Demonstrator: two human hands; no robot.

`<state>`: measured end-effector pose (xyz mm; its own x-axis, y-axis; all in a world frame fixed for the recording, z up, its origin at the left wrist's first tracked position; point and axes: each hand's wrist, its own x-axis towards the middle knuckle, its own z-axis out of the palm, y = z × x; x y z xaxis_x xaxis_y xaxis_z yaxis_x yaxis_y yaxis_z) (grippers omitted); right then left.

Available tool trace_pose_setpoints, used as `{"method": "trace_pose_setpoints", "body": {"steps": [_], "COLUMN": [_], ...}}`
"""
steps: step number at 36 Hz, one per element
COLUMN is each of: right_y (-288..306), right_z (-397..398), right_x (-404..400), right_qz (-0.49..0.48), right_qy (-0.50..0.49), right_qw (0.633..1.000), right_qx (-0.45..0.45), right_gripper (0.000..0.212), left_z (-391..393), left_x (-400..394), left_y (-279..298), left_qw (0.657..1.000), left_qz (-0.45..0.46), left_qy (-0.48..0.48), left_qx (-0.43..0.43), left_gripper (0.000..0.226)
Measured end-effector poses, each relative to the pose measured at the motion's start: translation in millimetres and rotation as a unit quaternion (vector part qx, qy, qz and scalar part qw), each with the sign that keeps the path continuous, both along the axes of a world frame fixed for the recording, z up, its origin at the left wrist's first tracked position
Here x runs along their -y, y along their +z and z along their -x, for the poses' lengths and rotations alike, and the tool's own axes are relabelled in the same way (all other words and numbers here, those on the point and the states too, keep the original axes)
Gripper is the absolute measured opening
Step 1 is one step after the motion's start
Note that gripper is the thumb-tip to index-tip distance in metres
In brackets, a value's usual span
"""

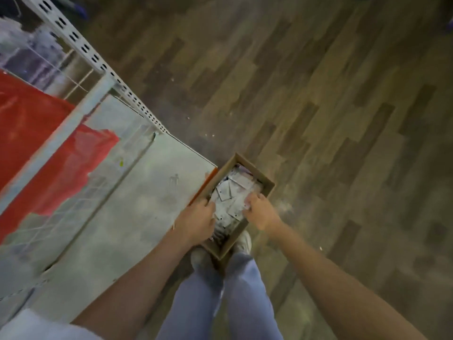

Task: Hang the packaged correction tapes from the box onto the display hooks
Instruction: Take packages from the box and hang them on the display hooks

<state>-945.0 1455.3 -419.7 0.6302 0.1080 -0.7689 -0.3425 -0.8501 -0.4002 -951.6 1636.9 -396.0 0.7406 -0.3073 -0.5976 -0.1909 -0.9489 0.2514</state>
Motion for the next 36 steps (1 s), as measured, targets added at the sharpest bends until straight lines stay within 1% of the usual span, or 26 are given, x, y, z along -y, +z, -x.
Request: {"method": "trace_pose_setpoints", "body": {"steps": [3,6,11,14,16,19,22,25,27,30,33,36], "right_y": [-55,-112,-202,-252,-283,-322,-353,-376,-384,-388,-386,-376], "right_z": [5,5,-1,-10,-18,-28,-40,-48,-52,-57,-56,-50], "right_x": [-2,-6,-6,-5,-4,1,10,18,19,20,20,20], "right_qz": [0.002,0.005,0.026,0.046,0.065,0.113,0.177,0.207,0.216,0.214,0.202,0.178], "right_qy": [-0.002,-0.019,-0.023,-0.017,-0.009,0.033,0.116,0.171,0.191,0.187,0.171,0.143], "right_qw": [1.0,0.999,0.998,0.997,0.996,0.992,0.977,0.963,0.957,0.959,0.964,0.973], "right_qx": [-0.025,-0.035,-0.049,-0.057,-0.054,-0.038,-0.007,0.0,-0.004,-0.013,-0.011,0.011], "right_gripper": [0.035,0.039,0.034,0.04,0.042,0.043,0.043,0.042,0.044,0.045,0.044,0.041], "left_z": [6,9,9,4,-2,-12,-20,-28,-31,-36,-42,-45], "left_x": [1,2,5,13,20,33,48,62,67,73,79,83], "left_y": [-58,-122,-228,-290,-329,-384,-430,-466,-484,-494,-490,-473], "left_qw": [0.999,0.996,0.987,0.977,0.969,0.958,0.948,0.926,0.914,0.904,0.885,0.886], "left_qz": [-0.009,-0.003,0.015,0.03,0.035,0.037,0.044,0.058,0.071,0.107,0.137,0.135], "left_qy": [0.024,0.052,0.086,0.126,0.16,0.194,0.224,0.283,0.312,0.341,0.373,0.382], "left_qx": [-0.033,-0.068,-0.137,-0.17,-0.185,-0.206,-0.222,-0.241,-0.25,-0.234,-0.241,-0.224], "left_gripper": [0.027,0.031,0.029,0.023,0.024,0.029,0.033,0.048,0.054,0.045,0.037,0.025]}}
